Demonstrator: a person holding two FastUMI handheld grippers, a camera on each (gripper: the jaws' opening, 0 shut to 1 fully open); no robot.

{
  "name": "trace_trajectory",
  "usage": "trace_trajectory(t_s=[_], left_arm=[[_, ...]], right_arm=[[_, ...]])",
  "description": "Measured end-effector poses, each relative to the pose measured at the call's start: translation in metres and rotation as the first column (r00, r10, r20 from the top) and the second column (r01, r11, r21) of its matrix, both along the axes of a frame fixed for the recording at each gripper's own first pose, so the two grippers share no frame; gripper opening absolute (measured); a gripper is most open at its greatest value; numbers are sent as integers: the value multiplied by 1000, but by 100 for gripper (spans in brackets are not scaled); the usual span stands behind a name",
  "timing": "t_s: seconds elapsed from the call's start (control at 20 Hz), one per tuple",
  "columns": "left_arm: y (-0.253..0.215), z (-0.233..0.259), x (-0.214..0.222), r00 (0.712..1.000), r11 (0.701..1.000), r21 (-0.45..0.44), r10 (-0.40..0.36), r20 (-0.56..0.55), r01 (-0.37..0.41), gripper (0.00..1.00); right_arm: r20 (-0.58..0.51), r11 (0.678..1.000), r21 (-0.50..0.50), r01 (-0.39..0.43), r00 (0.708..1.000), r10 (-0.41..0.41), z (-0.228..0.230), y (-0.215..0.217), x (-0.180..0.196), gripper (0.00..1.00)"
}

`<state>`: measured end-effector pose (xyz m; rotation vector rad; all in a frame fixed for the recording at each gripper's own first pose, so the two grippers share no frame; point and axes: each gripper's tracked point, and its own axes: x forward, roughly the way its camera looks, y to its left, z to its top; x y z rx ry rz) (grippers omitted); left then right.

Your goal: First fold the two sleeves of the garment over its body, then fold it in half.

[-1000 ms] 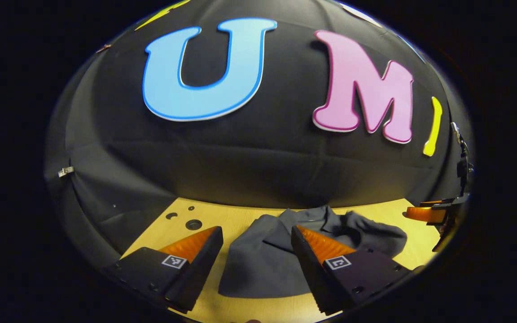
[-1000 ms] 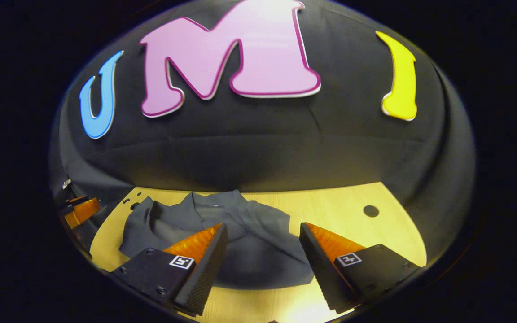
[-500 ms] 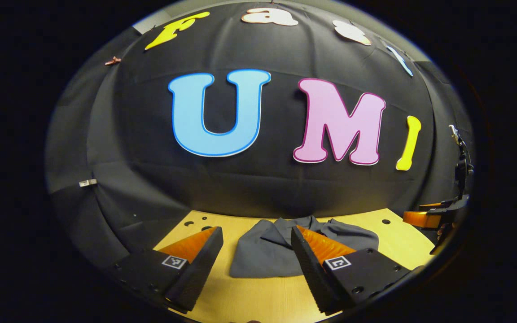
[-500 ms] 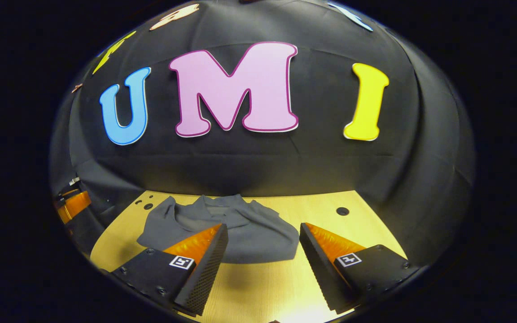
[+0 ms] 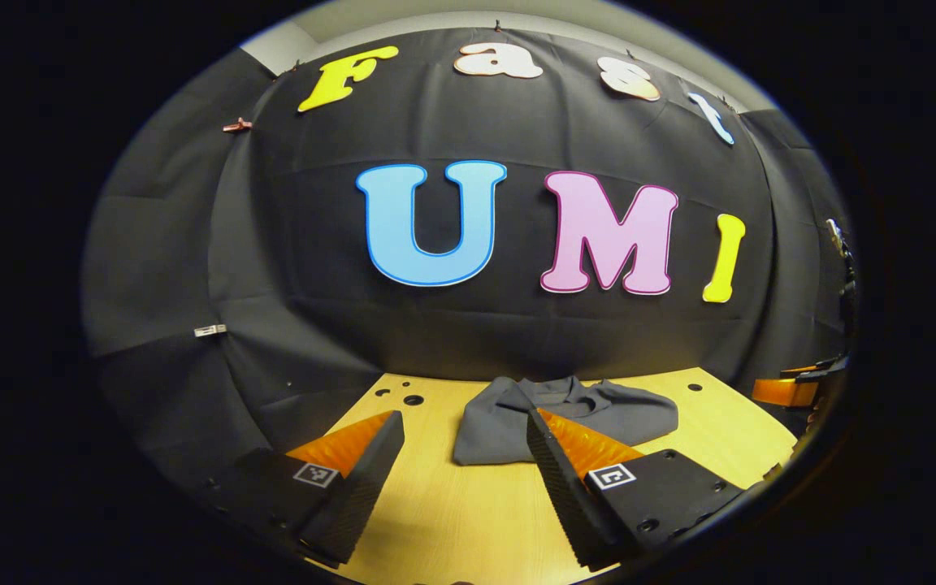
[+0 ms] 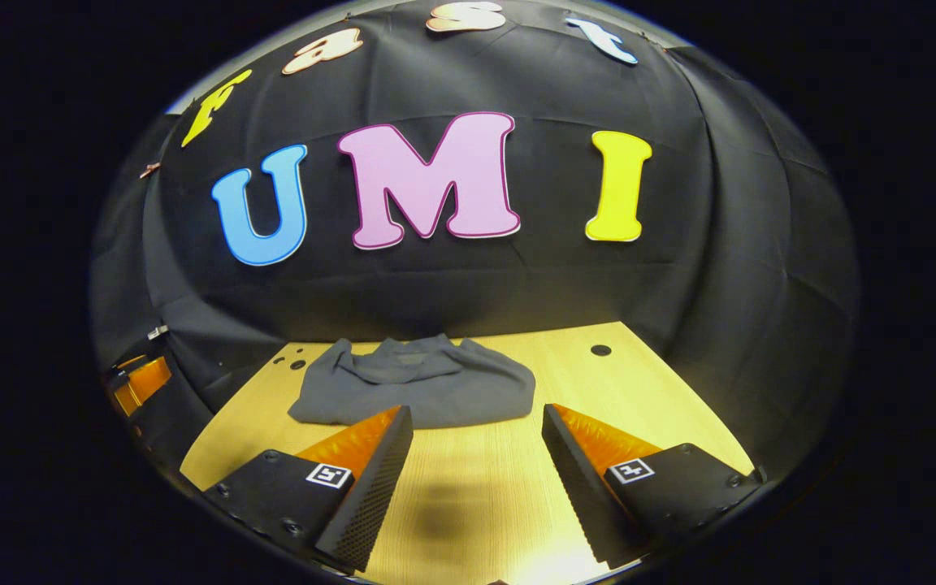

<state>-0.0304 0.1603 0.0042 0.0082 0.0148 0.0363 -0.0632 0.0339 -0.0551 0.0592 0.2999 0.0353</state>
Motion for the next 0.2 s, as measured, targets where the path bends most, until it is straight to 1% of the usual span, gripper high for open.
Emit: trace_trajectory(t_s=[0.1,0.2], left_arm=[[0,-14,-15,1000,1000,11,22,-15,-21,96],[-11,-31,-26,999,999,-23,24,-49,-25,96]], right_arm=[[-25,1000,-1,-11,1000,11,-13,4,-23,98],[-53,1000,-23,-12,999,11,-29,3,-37,98]])
